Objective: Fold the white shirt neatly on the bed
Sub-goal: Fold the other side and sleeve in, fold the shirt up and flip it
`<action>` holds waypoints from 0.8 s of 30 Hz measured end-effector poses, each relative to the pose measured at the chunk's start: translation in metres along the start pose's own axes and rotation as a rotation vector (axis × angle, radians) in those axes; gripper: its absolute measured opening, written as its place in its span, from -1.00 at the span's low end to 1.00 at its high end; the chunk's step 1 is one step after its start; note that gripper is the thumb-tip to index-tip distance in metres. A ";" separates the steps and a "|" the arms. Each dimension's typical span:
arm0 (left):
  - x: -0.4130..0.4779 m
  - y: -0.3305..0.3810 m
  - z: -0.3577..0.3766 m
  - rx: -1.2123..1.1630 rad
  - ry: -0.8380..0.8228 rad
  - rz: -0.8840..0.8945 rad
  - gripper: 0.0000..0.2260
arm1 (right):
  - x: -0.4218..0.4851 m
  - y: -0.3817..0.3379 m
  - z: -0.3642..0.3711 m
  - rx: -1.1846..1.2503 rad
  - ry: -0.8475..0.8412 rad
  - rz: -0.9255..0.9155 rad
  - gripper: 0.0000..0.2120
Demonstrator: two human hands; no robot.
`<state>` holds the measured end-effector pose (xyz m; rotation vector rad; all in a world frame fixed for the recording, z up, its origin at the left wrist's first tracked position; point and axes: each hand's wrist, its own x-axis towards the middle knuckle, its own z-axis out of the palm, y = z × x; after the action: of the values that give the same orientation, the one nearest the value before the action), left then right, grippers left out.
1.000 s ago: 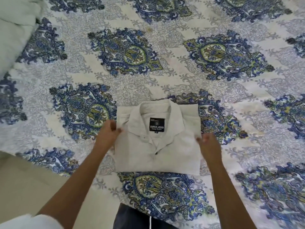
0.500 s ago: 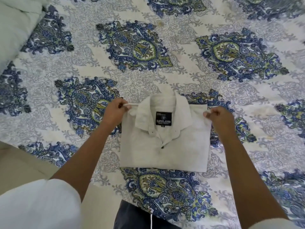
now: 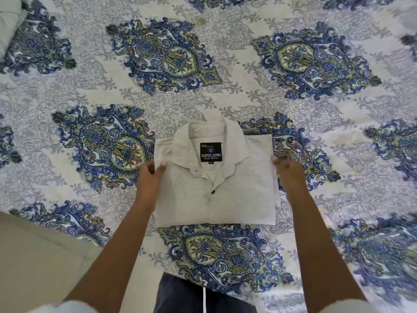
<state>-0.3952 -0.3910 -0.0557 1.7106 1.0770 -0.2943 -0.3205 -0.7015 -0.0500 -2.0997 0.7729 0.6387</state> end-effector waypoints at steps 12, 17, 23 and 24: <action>-0.059 0.009 -0.011 -0.254 -0.158 -0.035 -0.75 | -0.057 0.030 -0.017 0.469 -0.309 -0.018 -0.73; -0.112 0.047 -0.031 -0.157 -0.231 0.136 -0.78 | -0.118 0.028 -0.066 0.572 -0.239 -0.070 -0.82; -0.196 0.090 -0.029 -0.116 -0.448 0.281 -0.75 | -0.212 0.070 -0.130 0.770 0.025 -0.054 -0.89; -0.210 0.097 -0.024 -0.096 -0.488 0.300 -0.74 | -0.228 0.079 -0.141 0.795 0.068 -0.048 -0.90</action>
<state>-0.4461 -0.4835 0.1520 1.5755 0.4641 -0.4321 -0.5081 -0.7856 0.1396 -1.4030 0.8347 0.1739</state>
